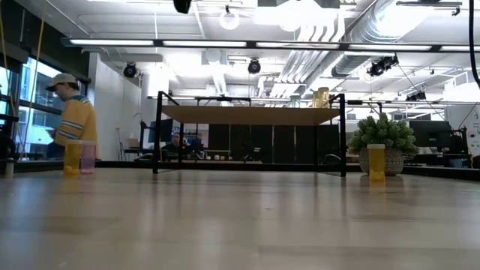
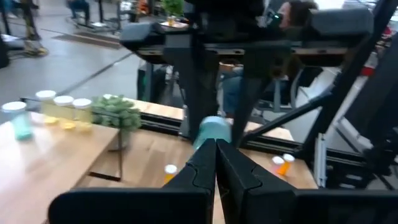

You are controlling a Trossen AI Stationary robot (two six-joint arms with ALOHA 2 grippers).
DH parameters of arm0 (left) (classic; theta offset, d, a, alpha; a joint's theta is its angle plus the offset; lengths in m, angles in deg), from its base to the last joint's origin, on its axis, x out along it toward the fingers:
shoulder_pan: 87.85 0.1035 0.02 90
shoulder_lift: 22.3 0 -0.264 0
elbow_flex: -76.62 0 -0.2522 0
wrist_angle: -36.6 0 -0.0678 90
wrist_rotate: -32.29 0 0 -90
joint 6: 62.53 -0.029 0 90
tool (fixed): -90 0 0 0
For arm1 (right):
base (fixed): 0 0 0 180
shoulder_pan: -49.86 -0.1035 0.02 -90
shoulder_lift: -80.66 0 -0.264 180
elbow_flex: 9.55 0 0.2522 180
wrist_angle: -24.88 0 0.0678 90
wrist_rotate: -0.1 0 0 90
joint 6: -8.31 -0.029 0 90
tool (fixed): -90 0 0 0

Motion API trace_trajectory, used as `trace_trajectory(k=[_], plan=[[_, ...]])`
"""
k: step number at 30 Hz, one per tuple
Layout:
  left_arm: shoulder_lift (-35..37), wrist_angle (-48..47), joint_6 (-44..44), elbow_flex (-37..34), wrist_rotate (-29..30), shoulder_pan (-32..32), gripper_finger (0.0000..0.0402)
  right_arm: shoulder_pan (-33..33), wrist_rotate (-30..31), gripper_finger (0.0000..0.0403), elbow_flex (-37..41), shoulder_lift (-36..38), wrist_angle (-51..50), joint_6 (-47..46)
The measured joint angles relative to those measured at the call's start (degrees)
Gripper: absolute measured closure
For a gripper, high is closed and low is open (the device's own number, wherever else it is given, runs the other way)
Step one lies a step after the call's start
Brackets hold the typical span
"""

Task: Pick and place medicine bottles onto shelf by color
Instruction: Put the right blue pill bottle on the shelf aligned with the other blue pill bottle

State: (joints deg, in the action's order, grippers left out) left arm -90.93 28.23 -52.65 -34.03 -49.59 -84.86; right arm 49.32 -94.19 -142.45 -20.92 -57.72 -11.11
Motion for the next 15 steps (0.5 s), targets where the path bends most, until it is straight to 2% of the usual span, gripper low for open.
trace_trajectory(k=[15], plan=[[-1.86,-3.57,3.86,0.05,-0.99,0.00,0.0401,0.02,0.12,0.0290,0.00,0.00,1.47,0.42]])
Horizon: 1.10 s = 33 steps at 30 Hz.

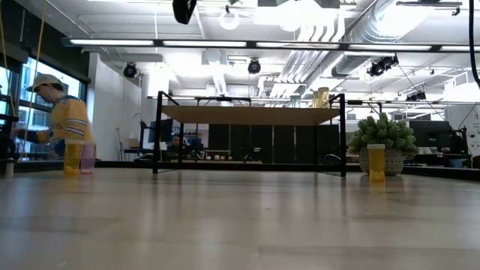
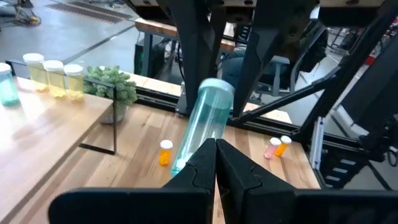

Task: Pick and place medicine bottles onto shelf by color
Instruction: Put the right blue pill bottle on the shelf aligned with the other blue pill bottle

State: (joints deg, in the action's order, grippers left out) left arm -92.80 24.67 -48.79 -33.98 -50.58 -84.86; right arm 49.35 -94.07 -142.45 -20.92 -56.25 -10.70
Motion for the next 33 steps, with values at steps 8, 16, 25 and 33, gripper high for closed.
trace_trajectory(k=[8,16,25,33], plan=[[-0.54,-2.17,1.12,-0.04,-3.99,-0.03,0.0401,-0.02,-0.17,0.0290,0.00,0.00,2.82,1.32],[-0.93,-1.91,0.94,-0.09,-5.31,-0.15,0.0401,0.13,-0.51,0.0290,0.00,0.00,1.51,2.14],[3.36,-1.81,-0.51,-0.04,1.96,1.03,0.0401,0.18,-0.65,0.0290,0.00,0.00,-0.82,2.46],[0.34,-3.37,-0.33,-0.11,-2.18,1.80,0.0401,0.09,-0.91,0.0290,0.00,0.00,1.81,2.80]])
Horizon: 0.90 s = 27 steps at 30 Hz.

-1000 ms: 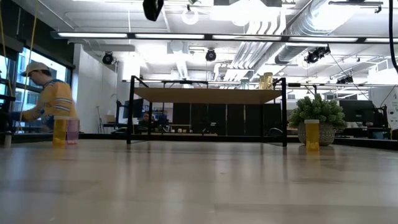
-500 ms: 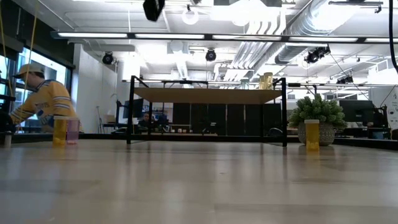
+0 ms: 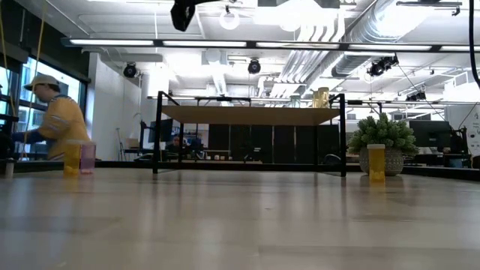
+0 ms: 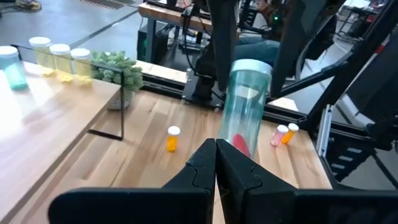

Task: Pick and place medicine bottles onto shelf by color
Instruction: Put the right blue pill bottle on the shelf aligned with the other blue pill bottle

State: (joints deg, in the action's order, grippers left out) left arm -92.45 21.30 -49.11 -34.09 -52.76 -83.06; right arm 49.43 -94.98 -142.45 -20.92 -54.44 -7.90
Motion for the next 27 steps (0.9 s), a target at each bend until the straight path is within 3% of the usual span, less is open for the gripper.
trace_trajectory(k=[12,16,21,27], plan=[[-1.45,-0.18,0.58,0.04,-0.02,-0.71,0.0401,0.08,0.48,0.0290,0.00,0.00,0.68,1.11],[1.88,-6.87,-1.64,0.02,1.92,0.74,0.0401,1.32,7.40,0.0290,0.00,0.80,-1.13,1.02],[8.68,-14.57,-1.58,0.07,3.25,3.56,0.0401,6.94,16.35,0.0290,-0.07,2.34,-8.89,-4.89],[14.03,-13.65,-1.45,0.07,4.73,4.11,0.0401,16.88,17.30,0.0290,-0.04,0.54,-17.49,-10.55]])
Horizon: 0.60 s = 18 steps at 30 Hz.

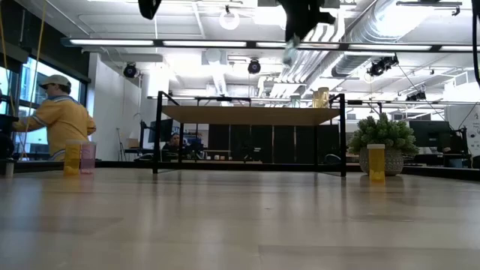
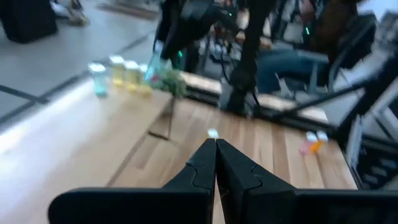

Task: Pick and place medicine bottles onto shelf by color
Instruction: Put the right blue pill bottle on the shelf aligned with the other blue pill bottle

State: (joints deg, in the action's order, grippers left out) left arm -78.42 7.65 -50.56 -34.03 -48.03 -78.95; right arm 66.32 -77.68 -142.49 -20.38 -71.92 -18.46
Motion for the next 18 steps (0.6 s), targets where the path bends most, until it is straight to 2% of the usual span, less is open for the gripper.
trace_trajectory(k=[8,18], plan=[[0.75,2.46,-0.02,0.00,0.27,-0.13,0.0401,10.30,0.19,0.0290,0.00,-5.58,-2.27,-1.44],[-1.01,2.55,0.35,0.00,-0.05,-0.10,0.0401,16.29,-5.31,0.0290,0.02,-9.67,-2.49,0.22]])
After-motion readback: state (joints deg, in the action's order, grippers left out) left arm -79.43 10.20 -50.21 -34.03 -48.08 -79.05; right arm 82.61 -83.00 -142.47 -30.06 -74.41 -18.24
